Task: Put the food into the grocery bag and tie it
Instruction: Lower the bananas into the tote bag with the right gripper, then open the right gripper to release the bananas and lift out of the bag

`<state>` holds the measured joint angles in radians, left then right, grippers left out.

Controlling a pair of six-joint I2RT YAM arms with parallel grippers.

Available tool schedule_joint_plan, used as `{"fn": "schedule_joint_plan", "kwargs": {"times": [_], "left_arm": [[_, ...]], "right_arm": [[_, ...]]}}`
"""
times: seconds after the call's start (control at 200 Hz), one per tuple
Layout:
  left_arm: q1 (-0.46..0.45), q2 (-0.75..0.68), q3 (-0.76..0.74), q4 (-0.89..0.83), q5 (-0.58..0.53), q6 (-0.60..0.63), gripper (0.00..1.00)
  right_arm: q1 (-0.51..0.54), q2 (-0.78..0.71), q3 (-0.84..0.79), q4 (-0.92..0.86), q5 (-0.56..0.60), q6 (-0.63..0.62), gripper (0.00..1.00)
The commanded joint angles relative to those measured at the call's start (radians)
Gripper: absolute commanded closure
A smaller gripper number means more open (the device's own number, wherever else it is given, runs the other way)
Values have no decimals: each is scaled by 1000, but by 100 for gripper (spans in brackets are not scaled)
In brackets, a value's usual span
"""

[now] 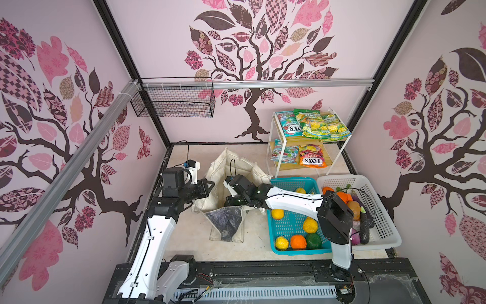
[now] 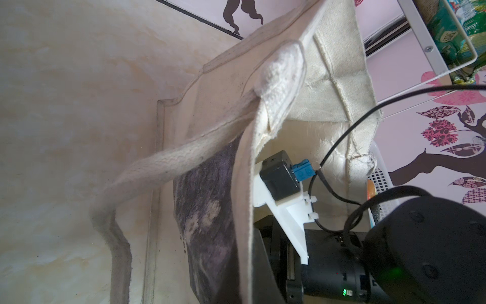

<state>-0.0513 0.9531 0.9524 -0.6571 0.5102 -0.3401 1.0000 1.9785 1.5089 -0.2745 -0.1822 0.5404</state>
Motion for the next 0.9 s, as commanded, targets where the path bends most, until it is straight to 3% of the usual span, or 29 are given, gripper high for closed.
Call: {"fn": "schedule_joint_plan", "kwargs": {"times": [0.0, 0.235, 0.42, 0.595, 0.765, 0.795, 0.895], "left_arm": [[3, -22, -23, 52, 19, -3, 100], [4, -24, -23, 51, 13, -5, 100], [4, -25, -23, 51, 10, -4, 100], [5, -24, -23, 46, 5, 2, 100], [4, -26, -22, 45, 1, 4, 100], [5, -26, -21, 45, -1, 3, 100], [5, -22, -21, 41, -5, 1, 100]], "right_arm": [[1, 77, 22, -90, 39, -13, 95], [1, 141, 46, -103, 33, -7, 84], [-1, 129, 74, -124, 50, -20, 50], [-1, 81, 108, -155, 63, -45, 41], [1, -31, 101, -154, 67, -56, 21], [0, -64, 92, -150, 74, -57, 1], [0, -163, 59, -124, 82, -67, 0]]}}
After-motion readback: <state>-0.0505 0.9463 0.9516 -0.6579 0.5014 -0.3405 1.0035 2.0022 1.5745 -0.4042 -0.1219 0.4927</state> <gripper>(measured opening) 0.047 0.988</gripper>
